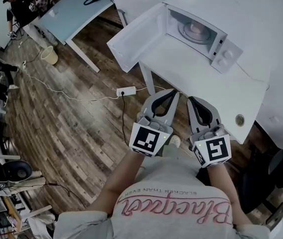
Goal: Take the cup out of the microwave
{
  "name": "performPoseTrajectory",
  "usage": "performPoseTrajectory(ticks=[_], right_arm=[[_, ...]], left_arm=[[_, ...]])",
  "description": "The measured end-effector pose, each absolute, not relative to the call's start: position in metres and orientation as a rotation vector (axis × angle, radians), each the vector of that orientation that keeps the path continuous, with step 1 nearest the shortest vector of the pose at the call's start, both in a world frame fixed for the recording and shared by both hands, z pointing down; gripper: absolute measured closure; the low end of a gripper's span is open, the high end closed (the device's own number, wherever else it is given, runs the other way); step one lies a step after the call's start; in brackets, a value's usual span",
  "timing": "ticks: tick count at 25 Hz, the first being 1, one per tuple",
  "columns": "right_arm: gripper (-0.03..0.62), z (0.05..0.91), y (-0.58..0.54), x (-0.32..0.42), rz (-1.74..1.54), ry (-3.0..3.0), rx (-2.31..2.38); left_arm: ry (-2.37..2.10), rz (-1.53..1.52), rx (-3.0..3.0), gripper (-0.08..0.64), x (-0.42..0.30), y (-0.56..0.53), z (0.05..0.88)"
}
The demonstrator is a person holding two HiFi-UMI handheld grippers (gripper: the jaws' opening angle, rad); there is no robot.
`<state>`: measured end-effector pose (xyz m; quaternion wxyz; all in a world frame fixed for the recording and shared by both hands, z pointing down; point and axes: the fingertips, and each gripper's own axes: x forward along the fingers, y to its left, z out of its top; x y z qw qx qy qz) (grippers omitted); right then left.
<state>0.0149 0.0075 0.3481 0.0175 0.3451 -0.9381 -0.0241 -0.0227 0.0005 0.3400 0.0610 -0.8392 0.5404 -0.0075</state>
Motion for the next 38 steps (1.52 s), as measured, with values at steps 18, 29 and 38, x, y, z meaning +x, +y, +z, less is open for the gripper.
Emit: performPoseTrajectory(ticks=[18, 29, 38], right_arm=[[0.583, 0.348, -0.092, 0.065, -0.04, -2.91, 1.114], [0.583, 0.354, -0.11, 0.08, -0.014, -2.895, 1.162], [0.583, 0.353, -0.141, 0.08, -0.031, -2.864, 1.241]], left_arm=[[1.616, -0.017, -2.554, 0.557, 0.028, -0.103, 0.336], [1.613, -0.025, -2.577, 0.557, 0.039, -0.122, 0.341], [1.544, -0.028, -2.612, 0.557, 0.035, -0.154, 0.343]])
